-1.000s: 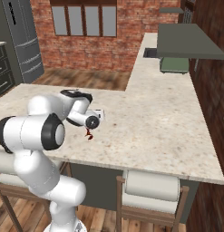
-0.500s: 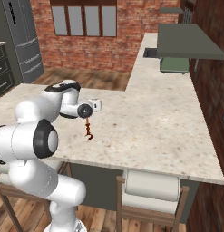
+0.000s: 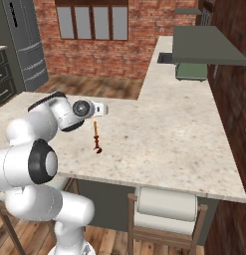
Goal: Get the candle and the liquor from the cabinet and move them to the dining counter.
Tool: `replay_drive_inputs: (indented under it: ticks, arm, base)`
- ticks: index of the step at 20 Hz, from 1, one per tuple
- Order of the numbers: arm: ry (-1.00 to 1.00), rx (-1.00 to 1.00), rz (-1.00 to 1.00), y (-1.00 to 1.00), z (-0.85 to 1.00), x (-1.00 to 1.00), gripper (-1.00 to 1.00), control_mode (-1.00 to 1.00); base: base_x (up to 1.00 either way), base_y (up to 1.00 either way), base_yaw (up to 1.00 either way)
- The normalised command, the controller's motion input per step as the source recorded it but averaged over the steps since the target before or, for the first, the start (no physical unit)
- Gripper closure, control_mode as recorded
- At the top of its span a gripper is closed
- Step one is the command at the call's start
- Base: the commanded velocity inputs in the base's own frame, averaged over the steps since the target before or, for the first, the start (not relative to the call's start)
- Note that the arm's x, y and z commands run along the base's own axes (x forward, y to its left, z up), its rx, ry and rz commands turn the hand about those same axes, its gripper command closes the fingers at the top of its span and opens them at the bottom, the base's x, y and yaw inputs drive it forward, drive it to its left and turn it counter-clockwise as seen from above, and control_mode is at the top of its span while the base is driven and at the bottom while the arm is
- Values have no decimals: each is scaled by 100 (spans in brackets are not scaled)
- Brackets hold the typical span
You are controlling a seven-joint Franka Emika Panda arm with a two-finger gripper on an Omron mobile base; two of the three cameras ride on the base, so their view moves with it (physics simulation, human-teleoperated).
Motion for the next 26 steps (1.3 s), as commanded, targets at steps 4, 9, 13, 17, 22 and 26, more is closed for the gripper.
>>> replay_drive_inputs:
  ticks: [4,9,13,17,22,26]
  arm:
    - [25,0,-8,-15,75,-46,-100,-100]
    - [25,0,-10,-24,74,-56,-100,-100]
    - [24,0,-8,-30,74,-58,-100,-100]
    - [20,0,-5,-37,61,-79,-100,-100]
    - [11,1,-2,-35,40,-100,-100,-100]
    - [5,0,-5,-24,27,-100,-100,-100]
  base:
    - [0,0,0]
    - [0,0,0]
    - [0,0,0]
    - [0,0,0]
    - [0,0,0]
    - [0,0,0]
